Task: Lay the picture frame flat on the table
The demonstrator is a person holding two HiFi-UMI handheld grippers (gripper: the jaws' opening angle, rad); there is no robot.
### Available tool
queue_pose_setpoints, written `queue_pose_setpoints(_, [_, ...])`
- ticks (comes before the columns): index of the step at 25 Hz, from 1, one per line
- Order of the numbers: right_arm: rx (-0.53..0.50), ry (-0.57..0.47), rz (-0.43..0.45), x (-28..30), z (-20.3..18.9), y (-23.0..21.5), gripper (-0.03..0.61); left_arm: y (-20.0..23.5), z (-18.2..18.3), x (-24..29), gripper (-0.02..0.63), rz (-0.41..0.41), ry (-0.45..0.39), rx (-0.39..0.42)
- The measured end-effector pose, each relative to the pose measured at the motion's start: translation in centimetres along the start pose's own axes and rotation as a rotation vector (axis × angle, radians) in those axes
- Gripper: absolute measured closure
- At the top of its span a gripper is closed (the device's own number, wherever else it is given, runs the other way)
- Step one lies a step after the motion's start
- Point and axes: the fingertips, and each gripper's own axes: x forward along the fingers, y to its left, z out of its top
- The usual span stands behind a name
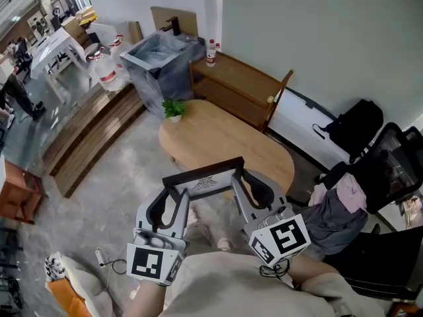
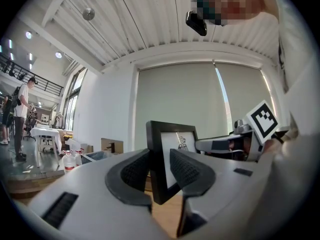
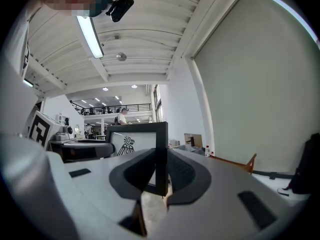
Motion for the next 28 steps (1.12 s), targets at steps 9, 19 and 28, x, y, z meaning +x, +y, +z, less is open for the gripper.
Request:
queue_pose_setpoints(9, [-0.011,0.009,-0.015,2.9,-1.5,-1.2,0.525,1.9,-1.4,2.6,0.488,-0.008,-0.008,-0.012])
queue_pose_setpoints(19, [0.006,0.048,-0.030,11.5,-2.6,-2.4,0.525,9.1,-2.9,7.8,0.488,-0.023,0.026,-0.035])
queue_pose_setpoints(28, [0.018,0.076,-0.078,22.3,-2.1,-3.9,0.525,18.2,-2.7,14.5,0.488,-0.070,0.047,-0.055])
